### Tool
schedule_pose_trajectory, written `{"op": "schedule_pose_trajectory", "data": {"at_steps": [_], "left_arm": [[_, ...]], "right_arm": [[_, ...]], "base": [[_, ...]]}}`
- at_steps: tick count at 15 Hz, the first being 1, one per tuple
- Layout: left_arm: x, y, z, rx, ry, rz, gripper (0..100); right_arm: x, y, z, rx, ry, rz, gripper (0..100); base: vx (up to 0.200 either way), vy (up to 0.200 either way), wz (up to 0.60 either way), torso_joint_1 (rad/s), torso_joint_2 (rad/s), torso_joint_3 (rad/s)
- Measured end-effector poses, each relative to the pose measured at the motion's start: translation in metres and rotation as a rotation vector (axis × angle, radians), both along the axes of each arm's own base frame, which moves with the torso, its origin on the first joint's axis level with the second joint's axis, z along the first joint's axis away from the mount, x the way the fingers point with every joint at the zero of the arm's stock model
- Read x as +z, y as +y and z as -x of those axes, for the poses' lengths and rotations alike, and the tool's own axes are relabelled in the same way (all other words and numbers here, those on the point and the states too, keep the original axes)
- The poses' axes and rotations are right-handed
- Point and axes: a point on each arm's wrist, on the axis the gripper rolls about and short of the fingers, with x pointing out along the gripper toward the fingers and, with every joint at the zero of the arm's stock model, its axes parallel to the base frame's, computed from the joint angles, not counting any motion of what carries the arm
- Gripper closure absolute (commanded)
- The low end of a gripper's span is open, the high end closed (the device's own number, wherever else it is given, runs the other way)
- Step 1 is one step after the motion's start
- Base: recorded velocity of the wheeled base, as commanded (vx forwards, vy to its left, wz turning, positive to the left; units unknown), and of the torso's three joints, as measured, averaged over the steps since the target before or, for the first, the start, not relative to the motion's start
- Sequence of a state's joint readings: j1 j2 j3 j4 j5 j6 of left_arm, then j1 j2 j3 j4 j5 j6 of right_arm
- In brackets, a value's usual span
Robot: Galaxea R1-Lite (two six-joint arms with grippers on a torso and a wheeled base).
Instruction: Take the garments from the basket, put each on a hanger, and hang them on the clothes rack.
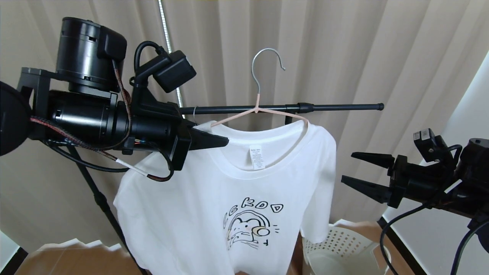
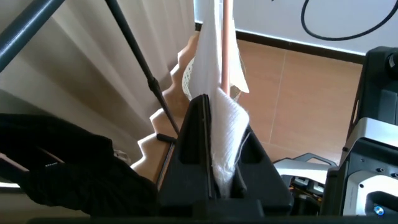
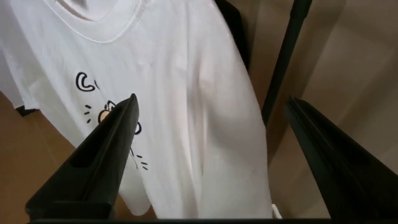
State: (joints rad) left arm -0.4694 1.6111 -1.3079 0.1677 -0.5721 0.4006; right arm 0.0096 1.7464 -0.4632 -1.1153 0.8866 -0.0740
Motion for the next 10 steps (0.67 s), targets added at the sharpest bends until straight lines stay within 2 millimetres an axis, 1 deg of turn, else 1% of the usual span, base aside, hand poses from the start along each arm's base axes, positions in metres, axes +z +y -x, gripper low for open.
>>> {"op": "schedule_pose_trajectory", "data": {"at_steps": [4, 8, 10], "left_arm": [[-0.001, -0.002, 0.013, -0.021, 0.006, 0.011, 100], [-0.001, -0.002, 0.024, -0.041, 0.008, 0.011, 100], [-0.002, -0.002, 0.027, -0.044, 0.012, 0.010, 100]], "right_arm": [[-0.019, -0.001, -0.015, -0.062, 0.000, 0.057, 0], [-0.034, -0.001, -0.028, -0.069, -0.030, 0.057, 0], [-0.044, 0.001, -0.032, -0.065, -0.006, 0.058, 0]], "base": [[0.000, 0.000, 0.00, 0.000, 0.00, 0.000], [0.000, 0.000, 0.00, 0.000, 0.00, 0.000], [0.000, 0.000, 0.00, 0.000, 0.00, 0.000]]}}
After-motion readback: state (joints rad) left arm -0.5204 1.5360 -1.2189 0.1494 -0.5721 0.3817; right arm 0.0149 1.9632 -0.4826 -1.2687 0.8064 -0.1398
